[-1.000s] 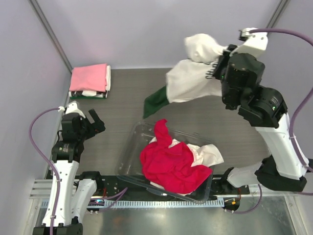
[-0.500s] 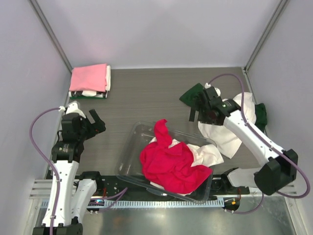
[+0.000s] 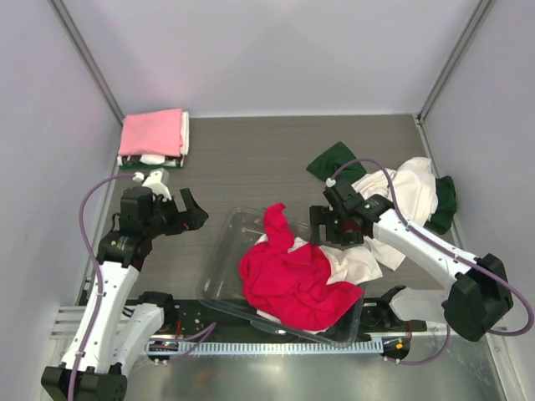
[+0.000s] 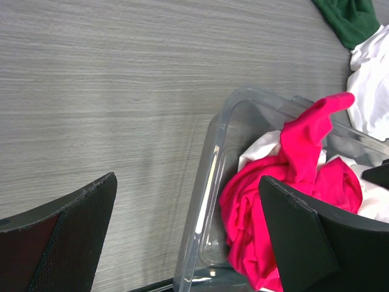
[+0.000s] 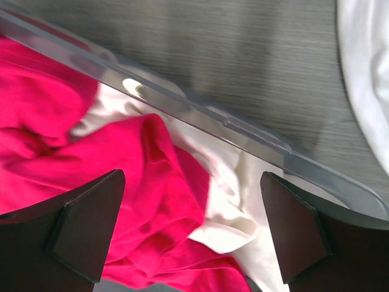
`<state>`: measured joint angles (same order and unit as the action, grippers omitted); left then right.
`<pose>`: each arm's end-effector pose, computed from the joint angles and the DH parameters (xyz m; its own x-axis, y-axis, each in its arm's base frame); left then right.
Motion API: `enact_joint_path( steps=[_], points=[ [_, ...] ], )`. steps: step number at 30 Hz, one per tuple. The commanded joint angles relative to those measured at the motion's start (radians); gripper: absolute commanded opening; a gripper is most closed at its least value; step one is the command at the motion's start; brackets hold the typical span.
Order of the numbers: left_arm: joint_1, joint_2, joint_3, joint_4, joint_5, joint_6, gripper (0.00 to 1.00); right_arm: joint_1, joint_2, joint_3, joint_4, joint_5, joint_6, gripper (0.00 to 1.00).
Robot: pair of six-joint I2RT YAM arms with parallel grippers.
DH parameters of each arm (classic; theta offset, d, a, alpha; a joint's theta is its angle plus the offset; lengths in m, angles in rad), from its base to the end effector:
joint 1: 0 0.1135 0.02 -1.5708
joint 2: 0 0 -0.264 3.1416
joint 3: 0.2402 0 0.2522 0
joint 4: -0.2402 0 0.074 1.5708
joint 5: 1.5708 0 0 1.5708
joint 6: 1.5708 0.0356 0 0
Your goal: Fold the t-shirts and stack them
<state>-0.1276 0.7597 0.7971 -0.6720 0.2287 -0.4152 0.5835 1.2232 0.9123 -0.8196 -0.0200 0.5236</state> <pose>0.1563 -0.0282 0.3000 -0.6611 -0.3113 -0.6827 0.0419 0.8931 -0.4478 0.1902 0.1264 0.2448 -0.9328 -0.0168 -0.3601 -0.1057 0.9677 0.2288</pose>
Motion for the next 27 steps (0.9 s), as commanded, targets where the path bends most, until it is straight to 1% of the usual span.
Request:
enact_joint_path(
  steps=[1, 4, 6, 8, 9, 10, 11, 13, 14, 16, 17, 18, 20, 24, 26, 27],
  points=[
    [-0.004, -0.033, 0.004, 0.034, 0.014, 0.007, 1.0, 0.05, 0.01, 0.01, -0.035, 0.154, -0.021, 1.0],
    [-0.006, -0.031, 0.001, 0.034, 0.006, 0.006, 1.0, 0.081, 0.027, 0.014, -0.056, 0.239, -0.008, 1.0],
    [-0.007, -0.031, 0.001, 0.031, -0.003, 0.004, 1.0, 0.096, 0.016, 0.023, -0.065, 0.249, 0.004, 0.99],
    [-0.007, -0.033, 0.001, 0.032, -0.011, 0.001, 1.0, 0.121, -0.005, 0.059, -0.085, 0.294, 0.048, 0.98],
    [-0.007, -0.037, 0.001, 0.029, -0.011, 0.003, 1.0, 0.121, -0.023, 0.077, -0.133, 0.33, 0.077, 0.98],
    [-0.009, -0.039, -0.001, 0.029, -0.017, 0.001, 1.0, 0.121, -0.033, 0.123, -0.18, 0.389, 0.195, 0.98],
    [-0.009, -0.039, 0.001, 0.028, -0.02, 0.001, 1.0, 0.121, -0.04, 0.144, -0.305, 0.581, 0.266, 1.0],
    [-0.009, -0.04, -0.001, 0.028, -0.025, 0.0, 1.0, 0.118, -0.091, 0.148, -0.364, 0.678, 0.355, 1.0],
    [-0.009, -0.039, -0.001, 0.026, -0.026, -0.002, 1.0, 0.113, -0.108, 0.132, -0.368, 0.693, 0.395, 1.0],
    [-0.007, -0.037, -0.001, 0.026, -0.032, -0.002, 1.0, 0.099, -0.146, 0.076, -0.371, 0.678, 0.44, 1.0],
    [-0.009, -0.036, -0.001, 0.026, -0.032, -0.004, 1.0, 0.093, -0.158, 0.057, -0.386, 0.675, 0.52, 1.0],
    [-0.009, -0.036, -0.001, 0.025, -0.032, -0.004, 1.0, 0.093, -0.171, 0.037, -0.397, 0.67, 0.558, 1.0],
    [-0.01, -0.033, -0.001, 0.026, -0.034, -0.004, 1.0, 0.093, -0.227, -0.039, -0.362, 0.637, 0.599, 1.0],
    [-0.01, -0.034, -0.001, 0.025, -0.035, -0.004, 1.0, 0.093, -0.29, -0.17, -0.294, 0.536, 0.642, 0.98],
    [-0.01, -0.033, -0.001, 0.025, -0.042, -0.004, 1.0, 0.093, -0.3, -0.193, -0.274, 0.514, 0.647, 0.93],
    [-0.012, -0.033, -0.001, 0.023, -0.042, -0.005, 1.0, 0.093, -0.301, -0.211, -0.259, 0.484, 0.623, 0.9]
  ],
)
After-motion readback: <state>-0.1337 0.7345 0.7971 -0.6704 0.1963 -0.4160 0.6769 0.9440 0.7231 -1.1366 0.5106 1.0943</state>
